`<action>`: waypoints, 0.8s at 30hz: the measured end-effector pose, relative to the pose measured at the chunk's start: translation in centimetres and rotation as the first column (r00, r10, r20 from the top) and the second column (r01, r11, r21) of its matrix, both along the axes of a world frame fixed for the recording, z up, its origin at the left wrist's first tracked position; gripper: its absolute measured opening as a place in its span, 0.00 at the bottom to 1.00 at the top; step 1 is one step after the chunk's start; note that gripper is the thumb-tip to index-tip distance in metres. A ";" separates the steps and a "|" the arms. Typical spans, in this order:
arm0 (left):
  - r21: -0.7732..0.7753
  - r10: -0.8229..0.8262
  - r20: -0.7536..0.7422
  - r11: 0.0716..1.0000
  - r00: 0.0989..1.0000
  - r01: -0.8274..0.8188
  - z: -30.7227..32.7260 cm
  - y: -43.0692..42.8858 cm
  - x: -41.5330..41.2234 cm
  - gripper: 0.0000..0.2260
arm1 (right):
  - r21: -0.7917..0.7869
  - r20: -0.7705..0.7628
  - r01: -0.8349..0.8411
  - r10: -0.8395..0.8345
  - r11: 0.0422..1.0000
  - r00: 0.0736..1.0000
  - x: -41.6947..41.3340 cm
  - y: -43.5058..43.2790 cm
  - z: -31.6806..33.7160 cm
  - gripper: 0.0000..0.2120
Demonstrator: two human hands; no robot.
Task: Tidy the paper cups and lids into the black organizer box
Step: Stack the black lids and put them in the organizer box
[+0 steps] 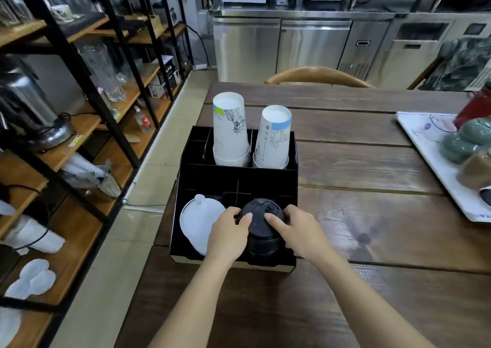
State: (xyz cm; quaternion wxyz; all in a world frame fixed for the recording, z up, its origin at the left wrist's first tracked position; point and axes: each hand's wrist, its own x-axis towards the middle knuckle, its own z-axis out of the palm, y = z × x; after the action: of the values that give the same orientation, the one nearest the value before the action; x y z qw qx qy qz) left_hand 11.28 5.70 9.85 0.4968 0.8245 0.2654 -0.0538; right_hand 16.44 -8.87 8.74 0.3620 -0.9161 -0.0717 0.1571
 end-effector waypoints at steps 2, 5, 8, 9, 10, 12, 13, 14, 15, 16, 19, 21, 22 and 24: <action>0.009 -0.012 -0.008 1.000 1.000 0.012 0.1 -0.1 -0.1 0.19 | -0.026 0.016 0.002 -0.001 1.000 1.000 0.0 0.1 -0.1 0.22; 0.053 -0.040 -0.025 0.998 0.999 0.041 0.1 -0.1 -0.2 0.20 | -0.066 0.021 -0.007 0.008 0.998 1.000 0.1 0.0 -0.3 0.23; 0.123 -0.046 -0.015 0.991 0.999 0.048 0.5 0.3 -0.2 0.21 | -0.071 0.030 0.016 -0.013 0.997 0.999 0.2 -0.4 -0.2 0.26; 0.142 -0.042 0.004 0.989 0.999 0.042 0.7 0.4 -0.2 0.22 | -0.055 0.051 0.048 -0.045 0.997 0.998 0.3 -0.6 -0.1 0.28; 0.162 -0.041 0.037 0.986 0.998 0.034 1.1 0.6 -0.1 0.22 | -0.034 0.086 0.085 -0.082 0.996 0.993 0.5 -0.8 0.2 0.28; 0.202 -0.044 0.145 0.979 0.988 0.014 1.9 0.9 0.2 0.20 | 0.018 0.166 0.140 -0.141 0.990 0.976 1.1 -1.1 1.0 0.23; 0.208 -0.047 0.203 0.978 0.978 0.004 2.4 0.9 0.6 0.18 | 0.046 0.192 0.147 -0.154 0.988 0.969 1.5 -1.2 1.5 0.20; 0.202 -0.056 0.251 0.979 0.966 0.004 2.9 1.0 1.1 0.17 | 0.075 0.208 0.143 -0.155 0.987 0.966 2.1 -1.2 2.0 0.17; 0.191 -0.069 0.290 0.981 0.955 0.013 3.4 0.9 1.7 0.17 | 0.103 0.216 0.133 -0.153 0.986 0.964 2.7 -1.2 2.6 0.15; 0.180 -0.083 0.322 0.983 0.943 0.026 3.9 0.9 2.4 0.17 | 0.133 0.220 0.126 -0.154 0.983 0.963 3.4 -1.2 3.2 0.14; 0.169 -0.143 0.398 0.982 0.906 0.081 5.3 0.7 4.9 0.21 | 0.206 0.238 0.112 -0.161 0.972 0.958 5.6 -0.9 4.8 0.15; 0.143 -0.214 0.428 0.975 0.878 0.168 6.0 0.5 6.6 0.28 | 0.242 0.237 0.077 -0.136 0.967 0.962 7.1 -0.7 5.6 0.22; 0.119 -0.246 0.438 0.969 0.865 0.216 6.3 0.4 7.4 0.31 | 0.261 0.219 0.053 -0.113 0.964 0.969 8.0 -0.6 5.9 0.28; 0.103 -0.300 0.441 0.953 0.846 0.284 6.6 0.3 8.8 0.36 | 0.289 0.150 0.005 -0.051 0.957 0.987 9.5 -0.4 6.3 0.41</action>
State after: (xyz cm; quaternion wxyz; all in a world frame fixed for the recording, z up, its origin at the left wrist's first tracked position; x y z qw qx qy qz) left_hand 20.10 5.98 16.45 0.5168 0.8532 0.0151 0.0687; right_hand 25.98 -9.27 15.04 0.4866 -0.8641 -0.1088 0.0680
